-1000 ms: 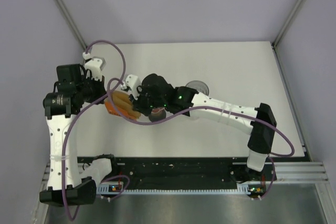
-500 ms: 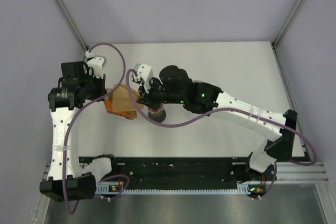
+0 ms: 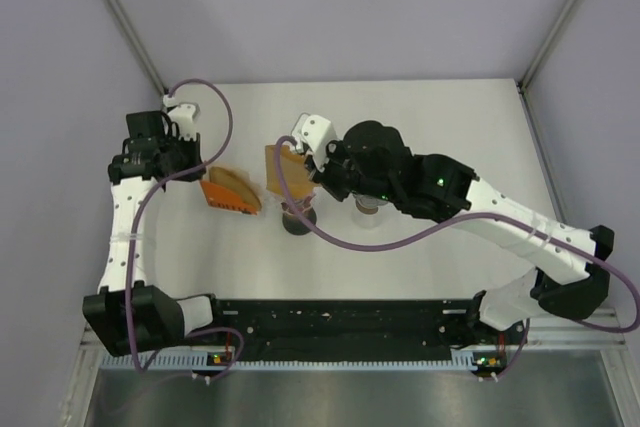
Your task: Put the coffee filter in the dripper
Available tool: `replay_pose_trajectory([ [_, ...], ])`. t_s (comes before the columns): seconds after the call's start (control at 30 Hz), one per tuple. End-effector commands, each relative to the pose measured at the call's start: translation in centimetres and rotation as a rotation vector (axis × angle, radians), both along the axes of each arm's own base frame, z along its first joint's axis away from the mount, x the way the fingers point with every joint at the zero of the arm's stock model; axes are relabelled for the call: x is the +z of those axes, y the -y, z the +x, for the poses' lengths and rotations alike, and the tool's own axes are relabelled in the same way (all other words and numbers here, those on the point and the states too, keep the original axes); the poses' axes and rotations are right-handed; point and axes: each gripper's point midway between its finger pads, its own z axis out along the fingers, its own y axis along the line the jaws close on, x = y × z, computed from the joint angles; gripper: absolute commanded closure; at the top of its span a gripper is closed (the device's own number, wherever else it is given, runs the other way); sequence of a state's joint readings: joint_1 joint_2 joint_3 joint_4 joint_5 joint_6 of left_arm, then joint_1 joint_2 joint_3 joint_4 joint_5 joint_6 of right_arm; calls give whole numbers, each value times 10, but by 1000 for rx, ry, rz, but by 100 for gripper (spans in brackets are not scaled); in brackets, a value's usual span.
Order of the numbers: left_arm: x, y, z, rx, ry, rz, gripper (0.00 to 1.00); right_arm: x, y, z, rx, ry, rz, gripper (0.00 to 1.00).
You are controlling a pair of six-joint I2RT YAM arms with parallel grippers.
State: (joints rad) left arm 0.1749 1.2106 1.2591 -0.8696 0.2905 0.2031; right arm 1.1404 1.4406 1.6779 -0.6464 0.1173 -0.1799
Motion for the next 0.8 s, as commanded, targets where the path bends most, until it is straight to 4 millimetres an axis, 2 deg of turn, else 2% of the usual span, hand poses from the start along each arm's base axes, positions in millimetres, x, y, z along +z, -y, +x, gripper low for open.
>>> replay_pose_trajectory([
  [0.0,-4,-6,40,24,100,-23,100,42,50,17,-145,124,-2,100],
  [0.13,-32,-11,58,28,88,-23,100,43,72,24,-198,180,-60,100],
  [0.3,-59,-3,60,-8,25,-63,100,38,82,21,-177,209,-109,100],
  [0.43,-65,0,58,-33,29,-66,100,33,81,20,-157,214,-128,100],
  [0.5,-65,1,56,-50,32,-58,97,31,80,20,-148,216,-136,100],
  [0.6,-67,2,50,-80,26,-45,82,25,77,18,-121,210,-149,100],
  [0.7,-65,5,44,-111,17,-40,53,20,71,13,-67,205,-163,100],
  [0.77,-54,3,40,-114,28,-25,40,15,67,6,-12,200,-178,100],
])
